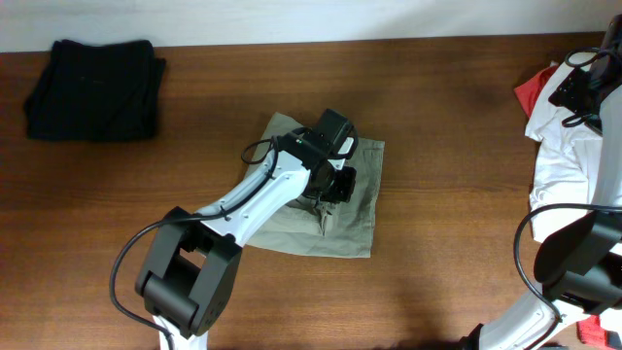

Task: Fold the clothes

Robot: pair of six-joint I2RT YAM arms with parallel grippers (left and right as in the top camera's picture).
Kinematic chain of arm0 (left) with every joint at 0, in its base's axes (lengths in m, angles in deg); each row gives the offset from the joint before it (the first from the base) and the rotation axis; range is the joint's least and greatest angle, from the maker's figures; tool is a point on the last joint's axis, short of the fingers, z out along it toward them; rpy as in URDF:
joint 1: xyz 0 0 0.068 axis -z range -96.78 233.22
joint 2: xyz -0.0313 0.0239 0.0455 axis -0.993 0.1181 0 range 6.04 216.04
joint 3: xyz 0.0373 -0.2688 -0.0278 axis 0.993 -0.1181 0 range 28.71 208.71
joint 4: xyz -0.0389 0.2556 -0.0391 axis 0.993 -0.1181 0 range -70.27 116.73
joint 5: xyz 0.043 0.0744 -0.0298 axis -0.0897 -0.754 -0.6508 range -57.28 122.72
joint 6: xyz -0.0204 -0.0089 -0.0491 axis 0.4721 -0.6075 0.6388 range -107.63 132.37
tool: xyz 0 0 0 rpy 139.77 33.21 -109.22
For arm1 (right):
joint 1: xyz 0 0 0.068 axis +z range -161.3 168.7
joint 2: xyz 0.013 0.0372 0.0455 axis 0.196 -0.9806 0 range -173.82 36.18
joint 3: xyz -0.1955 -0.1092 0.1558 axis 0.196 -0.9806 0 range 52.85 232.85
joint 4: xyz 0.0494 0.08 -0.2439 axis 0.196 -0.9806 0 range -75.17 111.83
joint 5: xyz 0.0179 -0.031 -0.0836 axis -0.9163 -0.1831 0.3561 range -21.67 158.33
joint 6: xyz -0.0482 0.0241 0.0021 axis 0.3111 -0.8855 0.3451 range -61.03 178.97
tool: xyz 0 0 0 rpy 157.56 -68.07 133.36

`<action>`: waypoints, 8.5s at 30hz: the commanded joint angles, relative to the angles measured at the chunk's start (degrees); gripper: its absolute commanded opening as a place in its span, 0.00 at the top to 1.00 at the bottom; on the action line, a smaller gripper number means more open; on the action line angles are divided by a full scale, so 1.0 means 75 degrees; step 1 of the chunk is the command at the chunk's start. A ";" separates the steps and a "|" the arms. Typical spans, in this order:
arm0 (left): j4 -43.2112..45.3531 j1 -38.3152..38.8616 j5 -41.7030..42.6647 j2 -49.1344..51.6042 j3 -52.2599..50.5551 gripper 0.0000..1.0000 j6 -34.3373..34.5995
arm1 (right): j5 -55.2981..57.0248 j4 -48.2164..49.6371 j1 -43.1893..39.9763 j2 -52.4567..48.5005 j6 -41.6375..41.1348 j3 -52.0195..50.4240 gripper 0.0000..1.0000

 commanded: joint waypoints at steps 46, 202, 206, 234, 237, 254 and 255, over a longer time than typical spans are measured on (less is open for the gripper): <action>0.0323 0.0192 0.2267 -0.0137 -0.0825 0.99 0.0175 | 0.0117 -0.0003 -0.0012 0.0099 -0.0052 0.0134 0.01; -0.2148 -0.6280 -0.2381 0.3273 0.9375 0.99 -0.5461 | 0.0117 -0.0003 -0.0012 0.0099 -0.0052 0.0134 0.01; -0.2221 -0.6257 -0.2378 0.3194 0.9375 0.99 -0.5458 | 0.0117 -0.0003 -0.0012 0.0099 -0.0052 0.0134 0.01; -0.0055 -0.7356 -0.2588 0.2914 0.7801 0.99 -0.5260 | 0.0117 -0.0003 -0.0012 0.0099 -0.0052 0.0134 0.01; 0.0574 -0.7452 -0.2710 0.2926 0.7289 0.99 -0.5260 | 0.0117 -0.0003 -0.0012 0.0099 -0.0052 0.0134 0.01; 0.2483 -0.8285 -0.3246 0.2926 0.5520 0.65 -0.5254 | 0.0117 -0.0003 -0.0012 0.0099 -0.0052 0.0134 0.01; 0.2483 -0.8297 -0.3249 0.2926 0.5520 0.30 -0.5254 | 0.0117 -0.0003 -0.0012 0.0099 -0.0052 0.0134 0.01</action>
